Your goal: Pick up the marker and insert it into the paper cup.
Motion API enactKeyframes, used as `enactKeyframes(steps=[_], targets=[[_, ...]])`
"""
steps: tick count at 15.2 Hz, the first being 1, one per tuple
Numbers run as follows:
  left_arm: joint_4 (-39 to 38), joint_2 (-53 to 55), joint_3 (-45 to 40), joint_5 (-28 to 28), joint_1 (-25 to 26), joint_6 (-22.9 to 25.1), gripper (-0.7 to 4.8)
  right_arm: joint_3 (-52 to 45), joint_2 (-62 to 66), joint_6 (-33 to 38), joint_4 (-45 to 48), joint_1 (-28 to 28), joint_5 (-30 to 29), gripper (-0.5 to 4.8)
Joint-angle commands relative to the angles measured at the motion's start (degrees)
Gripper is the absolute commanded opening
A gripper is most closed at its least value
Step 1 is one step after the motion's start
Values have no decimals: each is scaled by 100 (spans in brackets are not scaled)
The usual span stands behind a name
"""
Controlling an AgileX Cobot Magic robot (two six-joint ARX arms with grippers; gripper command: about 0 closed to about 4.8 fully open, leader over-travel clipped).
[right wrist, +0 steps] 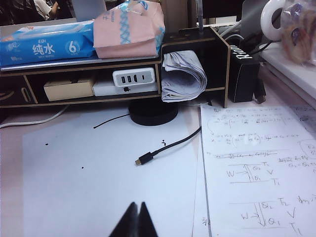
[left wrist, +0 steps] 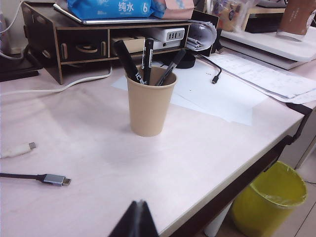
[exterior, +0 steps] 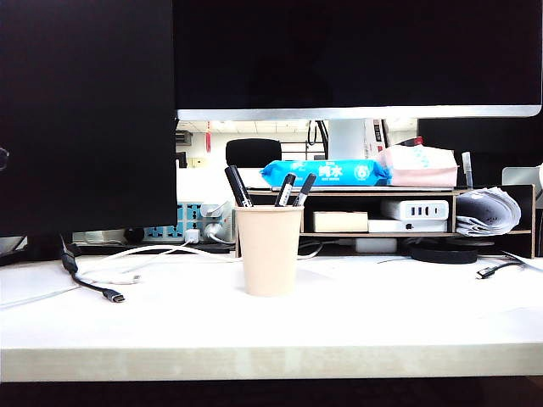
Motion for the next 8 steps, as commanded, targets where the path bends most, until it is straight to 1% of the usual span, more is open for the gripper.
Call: enactKeyframes(steps=[1, 6, 8], targets=[[-55, 0, -7, 24, -4, 2, -5, -20, -2, -17, 96, 2, 4, -4], [-55, 0, -7, 24, -4, 2, -5, -17, 0, -17, 96, 24, 7, -4], [-55, 0, -7, 24, -4, 2, -5, -17, -2, -15, 98, 227, -11, -4]])
